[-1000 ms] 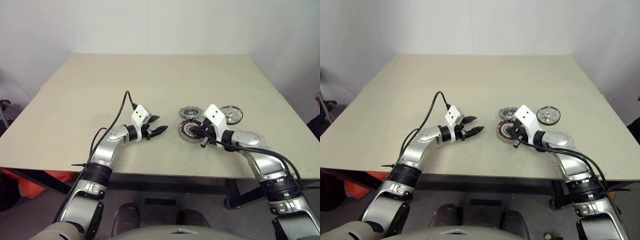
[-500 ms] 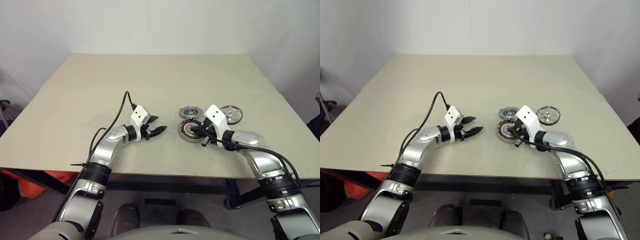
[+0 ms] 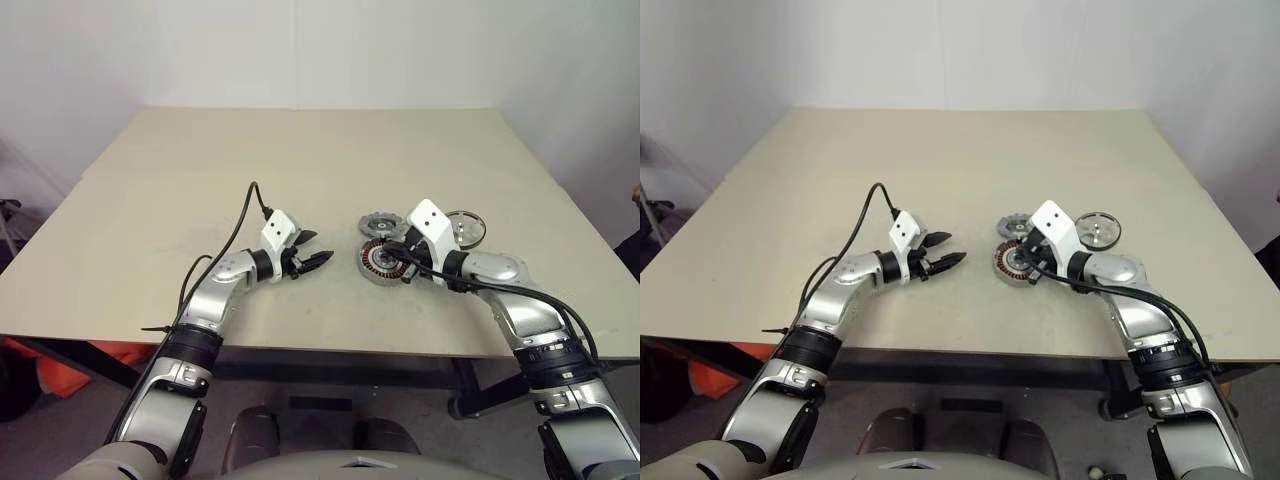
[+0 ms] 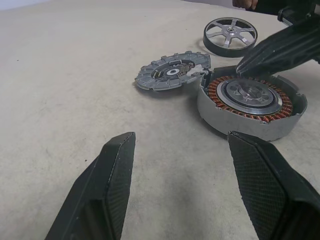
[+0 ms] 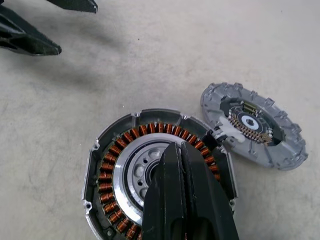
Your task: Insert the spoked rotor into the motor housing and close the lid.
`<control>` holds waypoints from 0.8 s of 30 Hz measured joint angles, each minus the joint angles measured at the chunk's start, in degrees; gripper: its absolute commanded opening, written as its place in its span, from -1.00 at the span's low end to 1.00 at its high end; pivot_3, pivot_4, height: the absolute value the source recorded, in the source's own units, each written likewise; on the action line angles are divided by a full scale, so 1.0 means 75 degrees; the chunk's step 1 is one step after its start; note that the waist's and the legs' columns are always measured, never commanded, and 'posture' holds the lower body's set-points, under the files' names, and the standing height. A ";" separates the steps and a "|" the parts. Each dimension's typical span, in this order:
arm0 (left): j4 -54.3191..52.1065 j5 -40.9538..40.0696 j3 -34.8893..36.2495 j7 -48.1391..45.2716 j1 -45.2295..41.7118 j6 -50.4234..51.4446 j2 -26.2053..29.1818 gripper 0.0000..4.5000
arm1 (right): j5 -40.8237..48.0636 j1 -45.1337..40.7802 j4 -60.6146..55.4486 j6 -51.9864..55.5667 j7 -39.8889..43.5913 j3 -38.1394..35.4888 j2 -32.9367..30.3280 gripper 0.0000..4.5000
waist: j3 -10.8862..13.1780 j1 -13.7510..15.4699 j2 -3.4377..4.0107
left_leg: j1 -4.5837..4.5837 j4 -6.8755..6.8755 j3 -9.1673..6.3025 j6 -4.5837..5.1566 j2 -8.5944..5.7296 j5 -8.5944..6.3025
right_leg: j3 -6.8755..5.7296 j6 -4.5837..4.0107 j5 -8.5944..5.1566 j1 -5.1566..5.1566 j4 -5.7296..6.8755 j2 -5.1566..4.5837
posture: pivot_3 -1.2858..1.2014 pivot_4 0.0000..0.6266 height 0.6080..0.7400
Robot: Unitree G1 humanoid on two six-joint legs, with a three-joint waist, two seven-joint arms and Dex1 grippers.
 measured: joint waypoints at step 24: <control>0.0126 0.0001 -0.0005 0.0044 -0.0076 -0.0042 0.0050 0.38 | -0.0104 -0.0131 0.0201 -0.0107 0.0011 -0.0057 0.0201 -0.99 | -0.0001 -0.0024 0.0001 | 0.0004 0.0000 0.0001 -0.0002 0.0000 0.0001 | 0.0001 0.0000 0.0000 0.0000 0.0004 0.0001 | 0.03 -1.00 1.00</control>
